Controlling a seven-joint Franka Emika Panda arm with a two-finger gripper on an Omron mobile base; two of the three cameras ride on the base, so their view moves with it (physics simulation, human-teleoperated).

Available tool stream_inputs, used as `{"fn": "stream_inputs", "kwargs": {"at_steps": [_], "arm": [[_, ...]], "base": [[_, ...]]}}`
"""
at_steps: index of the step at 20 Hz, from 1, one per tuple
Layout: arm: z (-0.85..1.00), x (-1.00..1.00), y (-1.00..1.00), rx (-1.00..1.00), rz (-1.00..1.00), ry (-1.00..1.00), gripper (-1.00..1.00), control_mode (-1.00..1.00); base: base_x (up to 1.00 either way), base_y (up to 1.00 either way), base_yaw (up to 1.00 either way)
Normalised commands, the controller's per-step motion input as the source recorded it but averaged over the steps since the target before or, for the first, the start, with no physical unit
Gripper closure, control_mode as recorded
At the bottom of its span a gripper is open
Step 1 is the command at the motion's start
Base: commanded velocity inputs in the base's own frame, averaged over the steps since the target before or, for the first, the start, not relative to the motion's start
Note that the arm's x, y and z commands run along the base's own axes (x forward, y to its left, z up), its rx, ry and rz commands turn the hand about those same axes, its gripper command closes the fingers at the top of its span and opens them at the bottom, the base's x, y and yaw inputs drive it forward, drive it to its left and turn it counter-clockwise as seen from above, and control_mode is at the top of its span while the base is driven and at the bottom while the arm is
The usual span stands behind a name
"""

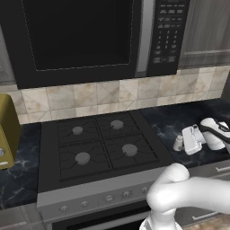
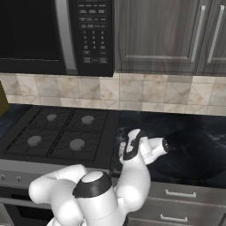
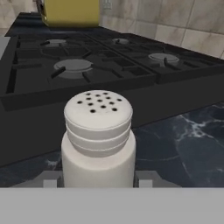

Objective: Take 2 condiments from the cabinet and move them on the counter near the stove.Make sure the condiments are lined up with each other, next to each other.

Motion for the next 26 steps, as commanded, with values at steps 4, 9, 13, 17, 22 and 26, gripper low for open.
{"fn": "stream_inputs", "kwargs": {"at_steps": [4,9,13,17,22,26], "arm": [[0.00,0.00,0.00,0.00,0.00,-0.01,-1.00,-1.00],[0.02,-0.03,0.00,0.00,0.00,-0.07,-1.00,-1.00],[0.12,-0.08,-0.01,0.00,0.01,-0.08,-1.00,-1.00],[0.30,-0.12,-0.13,0.00,0.00,-0.10,-1.00,-1.00],[0.38,-0.08,-0.13,0.00,0.00,-0.06,-1.00,-1.00],[0.46,-0.36,-0.07,0.00,0.00,-0.01,-1.00,-1.00]], "base": [[0.00,0.00,0.00],[0.00,0.00,0.00],[0.00,0.00,0.00],[0.00,0.00,0.00],[0.00,0.00,0.00],[0.00,0.00,0.00]]}}
